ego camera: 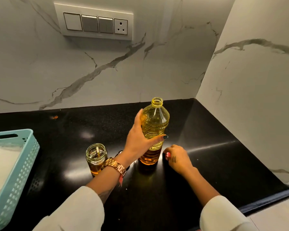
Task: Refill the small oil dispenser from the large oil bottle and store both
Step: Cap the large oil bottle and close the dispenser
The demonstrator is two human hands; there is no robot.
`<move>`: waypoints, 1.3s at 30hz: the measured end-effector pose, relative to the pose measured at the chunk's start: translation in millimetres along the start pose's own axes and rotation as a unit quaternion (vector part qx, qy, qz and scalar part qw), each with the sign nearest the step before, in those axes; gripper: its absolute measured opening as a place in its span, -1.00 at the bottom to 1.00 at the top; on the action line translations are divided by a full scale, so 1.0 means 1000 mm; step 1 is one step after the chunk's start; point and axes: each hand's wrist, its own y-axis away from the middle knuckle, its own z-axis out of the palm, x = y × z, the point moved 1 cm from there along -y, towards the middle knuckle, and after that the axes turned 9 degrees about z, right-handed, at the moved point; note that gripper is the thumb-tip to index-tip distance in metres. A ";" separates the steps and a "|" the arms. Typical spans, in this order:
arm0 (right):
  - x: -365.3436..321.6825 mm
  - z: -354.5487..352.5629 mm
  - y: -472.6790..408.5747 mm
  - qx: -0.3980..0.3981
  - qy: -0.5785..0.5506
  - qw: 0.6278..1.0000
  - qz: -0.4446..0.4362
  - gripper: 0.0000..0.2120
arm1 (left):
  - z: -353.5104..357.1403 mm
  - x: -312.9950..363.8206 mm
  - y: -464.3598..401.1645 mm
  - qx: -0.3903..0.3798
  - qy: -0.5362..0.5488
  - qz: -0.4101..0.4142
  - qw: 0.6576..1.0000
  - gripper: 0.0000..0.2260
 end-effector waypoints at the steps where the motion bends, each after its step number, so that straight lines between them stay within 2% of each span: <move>1: 0.001 0.000 -0.001 -0.007 -0.002 1.000 -0.002 -0.75 | 0.002 -0.001 -0.001 0.006 0.002 0.001 1.000 -0.09; 3: 0.003 -0.006 -0.004 -0.014 -0.028 1.000 0.000 -0.77 | 0.004 -0.003 -0.002 0.029 -0.008 0.006 1.000 -0.18; 5: 0.005 -0.033 -0.006 0.016 -0.139 0.990 0.015 -0.79 | 0.004 -0.005 -0.002 0.041 -0.012 0.009 0.999 -0.21; 8: -0.003 -0.107 0.002 0.049 -0.367 0.929 -0.025 -0.76 | 0.003 -0.008 -0.004 0.041 -0.014 0.011 0.999 -0.22; 10: -0.017 -0.159 0.012 0.055 -0.443 0.889 -0.108 -0.74 | 0.003 -0.009 -0.005 0.041 -0.015 0.012 0.999 -0.22; 12: -0.036 -0.197 0.019 0.072 -0.397 0.892 -0.205 -0.72 | 0.003 -0.008 -0.005 0.041 -0.011 0.011 0.999 -0.23; 14: -0.057 -0.216 0.021 0.095 -0.279 0.913 -0.282 -0.73 | 0.003 -0.008 -0.005 0.039 -0.010 0.011 0.999 -0.24; 18: -0.083 -0.226 0.011 0.092 -0.110 0.922 -0.360 -0.77 | 0.002 -0.006 -0.004 0.034 -0.008 0.009 0.999 -0.23; 21: -0.091 -0.227 0.004 0.065 -0.049 0.929 -0.362 -0.77 | 0.001 -0.005 -0.003 0.030 -0.008 0.008 0.999 -0.24; 26: -0.100 -0.234 0.000 0.034 -0.016 0.932 -0.360 -0.77 | 0.001 -0.007 -0.004 0.023 -0.006 0.008 1.000 -0.24; 29: -0.102 -0.235 -0.001 0.058 0.024 0.935 -0.348 -0.74 | 0.001 -0.007 -0.004 0.024 -0.009 0.009 1.000 -0.24; 31: -0.105 -0.231 -0.001 0.092 0.055 0.941 -0.322 -0.60 | 0.000 -0.006 -0.003 0.024 -0.007 0.012 1.000 -0.24; 33: -0.108 -0.230 -0.001 0.103 0.073 0.950 -0.287 -0.35 | 0.000 -0.005 -0.003 0.023 -0.008 0.014 1.000 -0.25; 34: -0.107 -0.231 0.000 0.083 0.077 0.956 -0.270 -0.26 | 0.000 -0.005 -0.003 0.022 -0.009 0.013 1.000 -0.24; 36: -0.102 -0.238 0.000 -0.007 0.068 0.970 -0.233 -0.23 | -0.001 -0.005 -0.003 0.021 -0.009 0.009 1.000 -0.24; 37: -0.100 -0.241 0.001 -0.047 0.058 0.971 -0.225 -0.27 | 0.000 -0.005 -0.003 0.020 -0.006 0.008 1.000 -0.23; 39: -0.099 -0.243 0.001 -0.058 0.034 0.964 -0.257 -0.45 | 0.000 -0.005 -0.003 0.018 -0.005 0.008 1.000 -0.23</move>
